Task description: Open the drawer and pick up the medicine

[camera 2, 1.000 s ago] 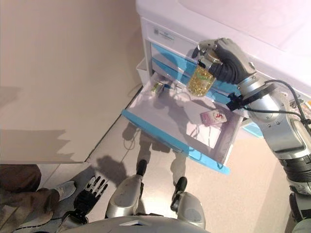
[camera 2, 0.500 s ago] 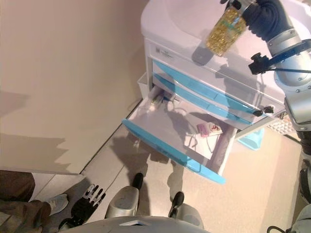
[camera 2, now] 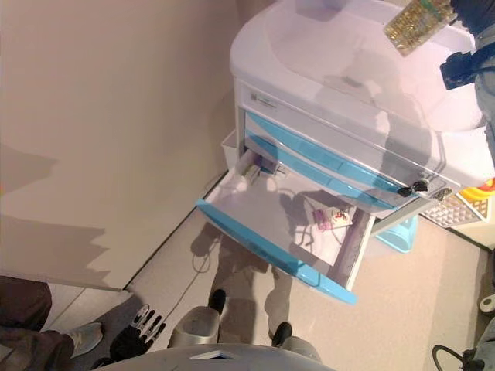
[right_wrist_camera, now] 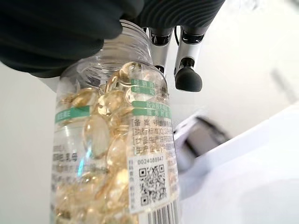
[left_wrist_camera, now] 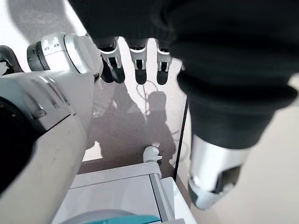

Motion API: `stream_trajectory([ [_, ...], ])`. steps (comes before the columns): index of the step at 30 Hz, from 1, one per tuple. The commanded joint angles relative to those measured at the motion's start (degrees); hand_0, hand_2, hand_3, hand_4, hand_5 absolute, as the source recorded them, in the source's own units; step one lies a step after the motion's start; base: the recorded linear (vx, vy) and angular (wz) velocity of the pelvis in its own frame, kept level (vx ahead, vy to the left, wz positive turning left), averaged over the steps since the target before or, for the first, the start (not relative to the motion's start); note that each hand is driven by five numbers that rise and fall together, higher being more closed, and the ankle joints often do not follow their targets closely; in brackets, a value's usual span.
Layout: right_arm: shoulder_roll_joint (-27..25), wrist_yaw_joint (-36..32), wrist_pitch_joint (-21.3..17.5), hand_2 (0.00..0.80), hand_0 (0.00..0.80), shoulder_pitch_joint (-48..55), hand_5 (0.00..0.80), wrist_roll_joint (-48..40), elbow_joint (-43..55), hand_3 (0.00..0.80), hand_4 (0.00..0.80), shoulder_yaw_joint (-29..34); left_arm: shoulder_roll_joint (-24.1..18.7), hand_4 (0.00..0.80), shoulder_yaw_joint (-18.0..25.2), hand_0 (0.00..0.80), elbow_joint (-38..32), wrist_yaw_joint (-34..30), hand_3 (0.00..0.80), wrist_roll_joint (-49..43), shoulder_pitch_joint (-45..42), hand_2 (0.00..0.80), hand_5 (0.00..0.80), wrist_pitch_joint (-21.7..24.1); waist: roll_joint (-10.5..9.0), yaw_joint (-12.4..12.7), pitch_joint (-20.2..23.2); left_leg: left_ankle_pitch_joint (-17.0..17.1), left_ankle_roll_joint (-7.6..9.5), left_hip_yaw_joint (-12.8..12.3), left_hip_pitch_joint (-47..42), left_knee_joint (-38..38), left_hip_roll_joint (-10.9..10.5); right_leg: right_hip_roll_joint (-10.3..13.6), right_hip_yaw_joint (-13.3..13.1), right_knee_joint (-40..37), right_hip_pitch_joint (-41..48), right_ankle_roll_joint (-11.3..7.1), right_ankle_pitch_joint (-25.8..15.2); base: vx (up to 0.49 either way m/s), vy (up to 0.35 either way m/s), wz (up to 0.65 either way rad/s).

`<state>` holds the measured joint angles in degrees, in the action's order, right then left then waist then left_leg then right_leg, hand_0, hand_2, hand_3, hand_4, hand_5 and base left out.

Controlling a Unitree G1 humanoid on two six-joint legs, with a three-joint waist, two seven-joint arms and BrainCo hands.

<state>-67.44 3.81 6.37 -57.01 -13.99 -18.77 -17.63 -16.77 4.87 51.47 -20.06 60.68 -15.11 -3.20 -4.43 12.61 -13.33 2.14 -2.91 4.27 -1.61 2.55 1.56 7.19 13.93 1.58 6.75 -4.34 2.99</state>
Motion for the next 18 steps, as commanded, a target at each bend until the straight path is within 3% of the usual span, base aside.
stream_trajectory([
  [1, -5.1, 2.1, -1.5, 0.800, 0.800, -7.4, 0.800, 5.5, -1.8, 0.800, 0.800, -6.3, -3.9, 0.000, -0.5, 0.000, 0.5, 0.5, 0.000, -1.8, -3.0, 0.000, 0.000, -0.7, -0.54, 1.8, 4.6, -4.2, -0.21, 2.2, 0.5, 0.6, -0.3, 1.2, 0.5, 2.4, -0.6, -3.12, -0.2, 0.000, 0.000, 0.00],
  [6, -6.0, 0.8, -1.4, 0.800, 0.800, -7.8, 0.800, 12.7, -4.7, 0.800, 0.800, -10.5, -4.0, 0.000, -0.2, 0.000, -1.3, 2.1, 0.000, -2.1, -3.1, 0.000, 0.000, -1.8, -0.27, 2.1, 4.6, -4.1, -0.11, 2.4, 0.3, 0.5, -0.3, 1.2, 0.8, 2.4, -0.4, -3.14, -0.2, 0.000, 0.000, 0.00],
  [18, -1.3, 4.6, -3.3, 0.800, 0.800, -0.4, 0.800, 24.2, -9.8, 0.800, 0.800, -10.7, -3.4, 0.000, -0.3, 0.000, -2.0, 2.5, 0.000, -3.4, -3.1, 0.000, 0.000, -2.3, 0.89, 3.2, 4.0, -4.0, -0.02, 3.1, 0.2, 0.8, -0.4, 1.5, 1.4, 2.6, -0.1, -3.18, -0.2, 0.000, 0.000, 0.00],
])
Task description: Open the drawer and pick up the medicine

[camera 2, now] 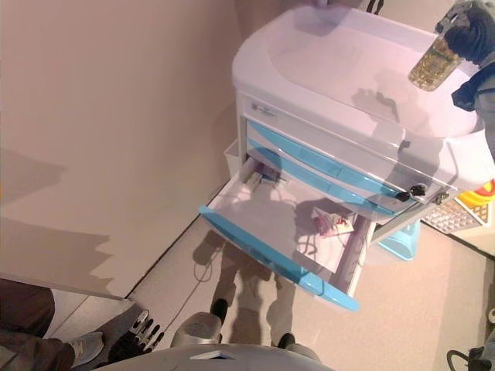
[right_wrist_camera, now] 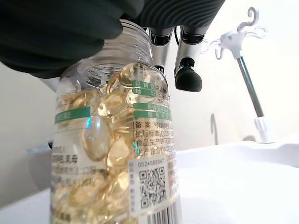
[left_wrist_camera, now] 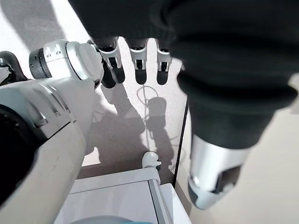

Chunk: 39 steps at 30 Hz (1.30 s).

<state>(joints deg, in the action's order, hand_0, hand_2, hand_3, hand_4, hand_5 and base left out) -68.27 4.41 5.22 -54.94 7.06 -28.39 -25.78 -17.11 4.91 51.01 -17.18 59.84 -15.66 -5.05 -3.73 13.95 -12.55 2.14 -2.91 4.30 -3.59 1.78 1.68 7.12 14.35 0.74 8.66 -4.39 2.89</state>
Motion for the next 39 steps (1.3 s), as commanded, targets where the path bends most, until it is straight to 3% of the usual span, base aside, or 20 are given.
stream_trajectory([
  [1, 0.2, 4.4, -2.3, 0.800, 0.800, -1.7, 0.800, 3.9, -0.5, 0.800, 0.800, -2.4, -3.1, 0.000, -0.4, 0.000, -1.4, -0.6, 0.000, -2.7, -2.6, 0.000, 0.000, -0.5, 0.37, 2.0, 3.2, -3.9, -0.02, 3.1, 2.3, 1.6, -0.6, 1.6, 1.1, 3.5, -2.0, -3.15, -0.1, 0.000, 0.000, 0.00],
  [17, 7.4, 10.8, -0.7, 0.800, 0.800, 7.0, 0.800, 9.7, -4.5, 0.800, 0.800, -1.2, -2.6, 0.000, -0.7, 0.000, -1.2, -1.1, 0.000, -3.5, -2.3, 0.000, 0.000, -0.2, 1.81, 3.1, 2.5, -3.5, 0.04, 3.7, 2.6, 1.8, -0.7, 1.9, 1.8, 3.9, -2.2, -3.33, -0.4, -0.008, 0.002, 0.02],
  [39, 5.7, 14.1, 0.5, 0.800, 0.800, 2.4, 0.800, 7.8, -14.9, 0.800, 0.800, -4.0, -4.9, 0.000, -1.6, 0.000, -1.3, -0.7, 0.000, -2.3, -2.3, 0.000, 0.000, -0.7, 2.05, 4.4, 2.9, -3.1, -0.21, 4.7, 2.6, 1.2, -0.8, 1.6, 2.2, 3.5, -2.1, -3.63, -0.8, 0.008, -0.009, 0.00],
])
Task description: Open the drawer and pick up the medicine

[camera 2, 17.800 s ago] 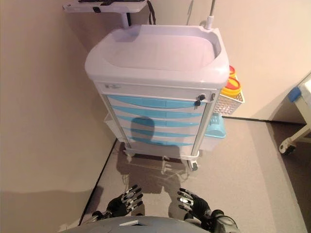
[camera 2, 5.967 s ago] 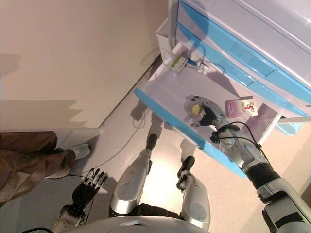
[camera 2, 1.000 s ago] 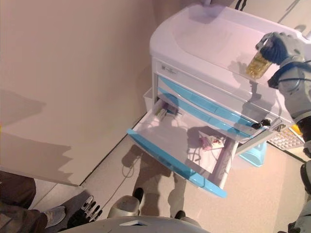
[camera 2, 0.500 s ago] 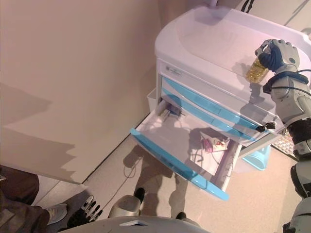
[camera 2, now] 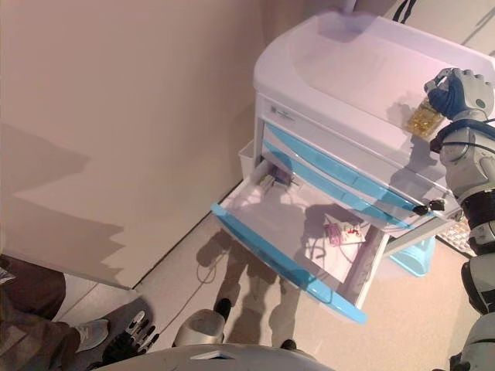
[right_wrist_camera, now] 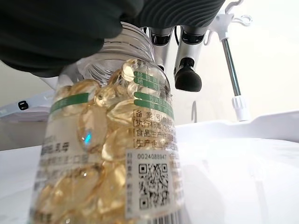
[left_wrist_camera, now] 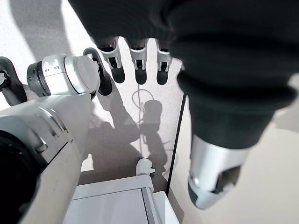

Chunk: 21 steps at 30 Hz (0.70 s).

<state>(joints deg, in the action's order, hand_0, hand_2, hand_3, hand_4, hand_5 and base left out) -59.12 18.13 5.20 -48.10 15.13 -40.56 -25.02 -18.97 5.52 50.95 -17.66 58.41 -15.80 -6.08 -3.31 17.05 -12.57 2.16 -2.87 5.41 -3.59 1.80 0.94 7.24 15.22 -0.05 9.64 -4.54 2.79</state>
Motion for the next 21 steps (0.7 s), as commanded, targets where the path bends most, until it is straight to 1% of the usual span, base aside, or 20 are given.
stream_trajectory([
  [1, -3.5, 0.4, 0.5, 0.800, 0.800, -4.8, 0.800, -0.3, -3.1, 0.800, 0.800, -5.0, -3.2, 0.000, -2.3, 0.000, -1.3, -0.2, 0.000, -0.9, -2.2, 0.000, 0.000, 0.2, 1.66, 1.4, 3.0, -3.1, -0.25, 3.7, 2.6, 1.2, -0.1, 1.4, 1.4, 4.3, -3.1, -3.47, -0.7, 0.025, -0.023, 0.05],
  [13, -2.7, 1.0, 0.9, 0.800, 0.800, -7.2, 0.800, 0.0, -8.2, 0.800, 0.800, -7.4, -3.8, 0.000, -3.0, 0.000, -1.0, 0.1, 0.000, -0.8, -2.3, 0.000, 0.000, 0.2, 2.67, 2.3, 3.4, -2.2, -0.49, 4.8, 2.5, 0.1, -0.2, 1.6, 2.2, 4.0, -2.7, -3.46, -0.6, 0.020, -0.009, 0.04],
  [21, -4.0, 1.8, 1.4, 0.800, 0.800, -10.5, 0.800, -1.0, -9.4, 0.800, 0.800, -8.5, -4.1, 0.000, -2.7, 0.000, 0.0, -0.5, 0.000, -0.7, -2.4, 0.000, 0.000, -0.1, 2.91, 2.6, 3.3, -1.9, -0.69, 5.4, 3.0, -0.2, -0.2, 1.4, 2.4, 3.8, -3.1, -3.49, -0.6, 0.003, -0.008, 0.02],
])
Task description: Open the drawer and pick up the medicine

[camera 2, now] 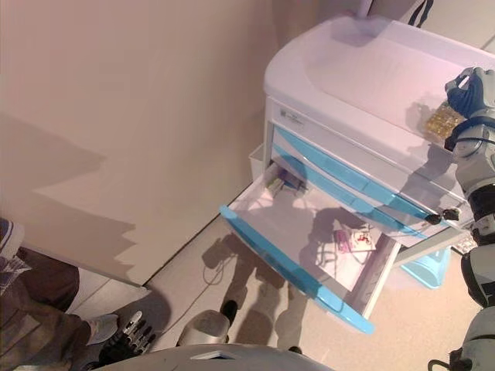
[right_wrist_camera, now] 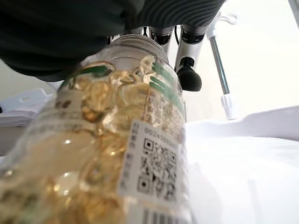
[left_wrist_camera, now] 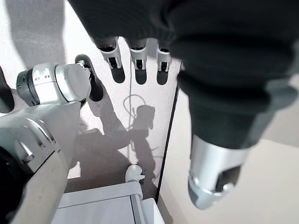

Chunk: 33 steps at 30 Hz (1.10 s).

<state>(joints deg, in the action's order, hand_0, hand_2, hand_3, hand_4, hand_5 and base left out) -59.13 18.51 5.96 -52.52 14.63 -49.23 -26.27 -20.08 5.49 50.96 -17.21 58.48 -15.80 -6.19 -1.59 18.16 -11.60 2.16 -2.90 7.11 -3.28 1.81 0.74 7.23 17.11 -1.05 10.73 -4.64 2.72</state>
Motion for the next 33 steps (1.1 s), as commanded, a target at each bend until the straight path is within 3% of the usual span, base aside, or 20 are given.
stream_trajectory([
  [1, -4.0, 1.2, 0.8, 0.800, 0.800, -6.5, 0.800, -0.4, -0.8, 0.800, 0.800, -7.5, -3.0, 0.000, -2.5, 0.000, 0.1, -1.1, 0.000, -1.0, -2.4, 0.000, 0.000, -0.1, 1.16, 1.5, 2.4, -1.8, -0.69, 3.7, 2.7, -0.3, 0.0, 1.4, 0.6, 4.8, -4.2, -3.41, -0.6, 0.000, 0.000, 0.00],
  [21, 0.3, -0.9, -0.5, 0.800, 0.800, -1.2, 0.800, 1.4, -2.7, 0.800, 0.800, -6.4, -2.5, 0.000, -2.6, 0.000, 0.8, -1.5, 0.000, -2.4, -2.4, 0.000, 0.000, -0.2, 1.54, 1.5, 2.4, -2.5, -0.63, 3.4, 2.2, 0.6, -0.1, 1.5, 0.1, 5.2, -3.7, -3.30, -0.2, 0.006, 0.000, 0.00],
  [22, 0.5, -1.2, -0.2, 0.718, 0.718, -1.2, 0.718, 1.5, -2.9, 0.718, 0.718, -6.3, -2.5, 0.000, -2.4, 0.000, 1.1, -1.9, 0.000, -2.5, -2.3, 0.000, 0.000, -0.2, 1.59, 1.4, 2.4, -2.5, -0.61, 3.4, 2.1, 0.5, -0.1, 1.5, 0.0, 5.2, -3.6, -3.32, -0.2, 0.000, 0.000, 0.00],
  [24, 0.9, -0.8, -0.3, 0.000, 0.000, -1.0, 0.000, 1.8, -3.3, 0.000, 0.000, -6.1, -2.3, 0.000, -2.4, 0.000, 1.3, -2.2, 0.000, -2.6, -2.4, 0.000, 0.000, 0.1, 1.62, 1.4, 2.5, -2.5, -0.57, 3.3, 1.9, 0.3, -0.1, 1.4, -0.1, 5.1, -3.5, -3.31, -0.2, 0.000, 0.000, 0.00],
  [33, 0.5, 1.5, 0.6, 0.000, 0.000, -1.0, 0.000, 1.7, -2.5, 0.000, 0.000, -5.3, -2.0, 0.000, -2.6, 0.000, 1.1, -2.4, 0.000, -2.4, -2.9, 0.000, 0.000, 0.5, 1.56, 1.2, 2.4, -2.6, -0.63, 3.1, 1.5, 0.1, -0.2, 1.4, -0.4, 5.0, -3.4, -3.48, -0.4, 0.000, 0.000, 0.00],
])
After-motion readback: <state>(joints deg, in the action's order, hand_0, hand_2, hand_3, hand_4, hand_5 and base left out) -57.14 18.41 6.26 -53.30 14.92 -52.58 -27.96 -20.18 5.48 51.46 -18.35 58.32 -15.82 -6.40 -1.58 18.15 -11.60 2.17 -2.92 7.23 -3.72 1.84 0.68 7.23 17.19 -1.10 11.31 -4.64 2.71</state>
